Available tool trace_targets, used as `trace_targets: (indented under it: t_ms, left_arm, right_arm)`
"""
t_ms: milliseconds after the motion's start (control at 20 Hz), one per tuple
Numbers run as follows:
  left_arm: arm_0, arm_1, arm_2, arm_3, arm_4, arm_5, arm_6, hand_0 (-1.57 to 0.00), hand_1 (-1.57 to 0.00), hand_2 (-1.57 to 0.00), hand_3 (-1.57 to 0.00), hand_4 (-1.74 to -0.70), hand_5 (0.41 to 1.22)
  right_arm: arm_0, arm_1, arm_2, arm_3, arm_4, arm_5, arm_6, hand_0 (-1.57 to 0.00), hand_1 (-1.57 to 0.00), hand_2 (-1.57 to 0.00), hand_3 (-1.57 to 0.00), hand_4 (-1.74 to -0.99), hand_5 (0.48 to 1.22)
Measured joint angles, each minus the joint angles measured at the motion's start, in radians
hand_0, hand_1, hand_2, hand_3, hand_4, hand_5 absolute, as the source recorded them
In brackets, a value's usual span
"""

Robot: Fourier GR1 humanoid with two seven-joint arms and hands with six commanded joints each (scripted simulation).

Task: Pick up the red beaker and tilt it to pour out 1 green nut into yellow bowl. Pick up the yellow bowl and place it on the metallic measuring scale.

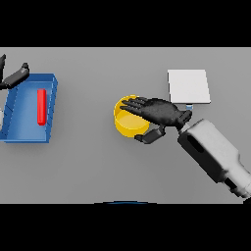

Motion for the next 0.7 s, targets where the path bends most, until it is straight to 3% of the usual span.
trace_targets:
  t_ms: [150, 450, 700]
  left_arm:
    - [0.002, -0.002, 0.003, 0.006, 0.002, 0.004, -0.026, 0.0, 0.0, 0.0, 0.0, -0.8, 0.727]
    - [-0.008, -0.001, 0.008, 0.024, 0.009, -0.003, -0.032, 0.0, 0.0, 0.0, 0.0, -0.8, 0.723]
    - [-0.003, -0.003, 0.002, -0.004, 0.002, 0.003, -0.01, 0.0, 0.0, 0.0, 0.0, -0.79, 0.728]
  right_arm:
    - [-0.015, 0.0, 0.022, 0.052, 0.018, 0.003, -0.028, 0.0, 0.0, 0.0, 0.0, -1.242, 0.664]
    - [-0.058, 0.012, 0.057, 0.125, 0.046, 0.026, -0.028, 0.0, 0.0, 0.0, 0.0, -1.277, 0.692]
    - [-0.065, 0.04, 0.076, 0.174, 0.046, 0.031, -0.062, 0.0, 0.0, 0.0, -0.02, -1.286, 0.71]
